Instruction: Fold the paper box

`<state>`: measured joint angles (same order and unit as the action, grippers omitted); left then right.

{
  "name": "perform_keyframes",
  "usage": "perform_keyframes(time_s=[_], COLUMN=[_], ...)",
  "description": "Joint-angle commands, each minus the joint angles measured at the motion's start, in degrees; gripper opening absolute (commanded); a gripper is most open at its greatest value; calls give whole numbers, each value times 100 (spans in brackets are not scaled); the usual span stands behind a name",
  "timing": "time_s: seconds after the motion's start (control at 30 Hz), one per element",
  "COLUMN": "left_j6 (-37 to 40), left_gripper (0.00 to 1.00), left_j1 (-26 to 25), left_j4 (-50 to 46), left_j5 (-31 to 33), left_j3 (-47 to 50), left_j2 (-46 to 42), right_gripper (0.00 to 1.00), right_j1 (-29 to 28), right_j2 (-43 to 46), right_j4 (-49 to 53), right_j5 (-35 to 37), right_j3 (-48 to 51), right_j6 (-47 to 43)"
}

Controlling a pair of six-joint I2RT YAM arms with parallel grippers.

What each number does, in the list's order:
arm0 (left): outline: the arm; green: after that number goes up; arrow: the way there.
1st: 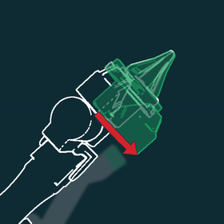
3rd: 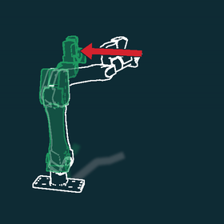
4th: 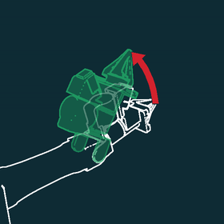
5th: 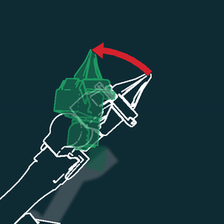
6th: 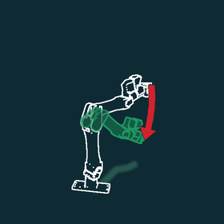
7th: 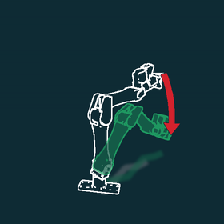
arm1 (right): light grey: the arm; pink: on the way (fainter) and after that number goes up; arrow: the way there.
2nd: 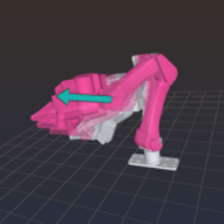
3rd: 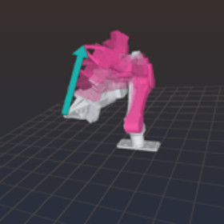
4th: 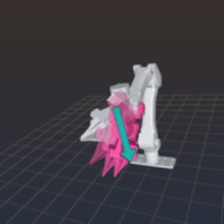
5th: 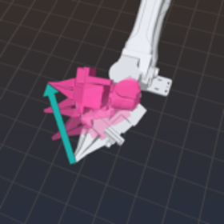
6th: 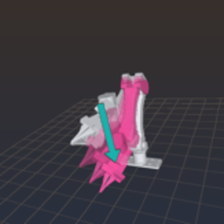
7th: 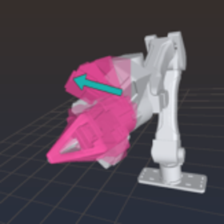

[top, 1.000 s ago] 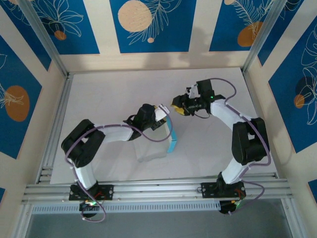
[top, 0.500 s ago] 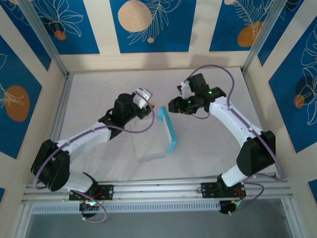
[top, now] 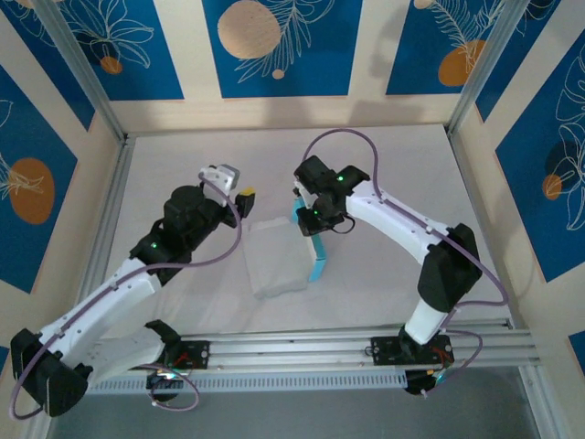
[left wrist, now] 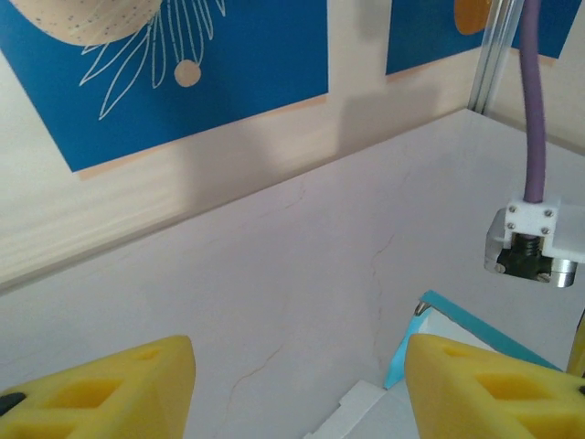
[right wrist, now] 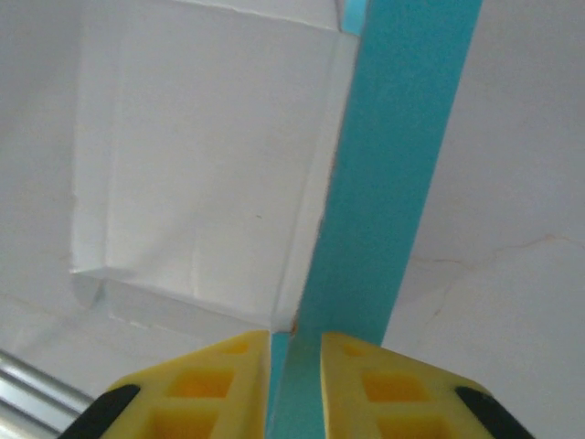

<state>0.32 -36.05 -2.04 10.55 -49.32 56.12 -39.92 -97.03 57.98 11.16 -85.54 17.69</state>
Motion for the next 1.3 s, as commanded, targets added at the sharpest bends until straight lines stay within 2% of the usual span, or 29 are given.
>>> perform_keyframes(time_s=[0.0, 0.33, 0.47, 0.63, 0.73, 0.87, 0.93, 1.03, 1.27], left_j6=[-52, 11, 31, -126, -522, -1629, -2101, -2601, -3160], left_gripper=[62, 64, 65, 66, 65, 54, 43, 33, 28], left_j1=[3, 6, 5, 10, 19, 23, 43, 107, 274], left_j4=[-282, -349, -310, -162, 70, 672, 1039, 1603, 2335], left_j5=[202, -9, 22, 55, 210, 361, 399, 192, -321], left_j3=[192, 299, 368, 522, 607, 633, 610, 558, 213], left_j2=[-85, -32, -103, -89, 19, 652, 1155, 1862, 3236], right_gripper=[19, 17, 22, 25, 24, 21, 20, 20, 20], right_j1=[3, 81, 141, 313, 483, 642, 685, 701, 593], right_j2=[-122, -304, -33, 40, -151, -489, -693, -960, -1449], right_j4=[198, 197, 231, 109, -36, -243, -290, -339, -315], right_j5=[358, 451, 47, -141, -108, -150, -87, -173, -246], right_j3=[-59, -15, -367, -800, -955, -1208, -1393, -1623, -2022], right_j6=[37, 129, 129, 190, 295, 391, 428, 470, 489])
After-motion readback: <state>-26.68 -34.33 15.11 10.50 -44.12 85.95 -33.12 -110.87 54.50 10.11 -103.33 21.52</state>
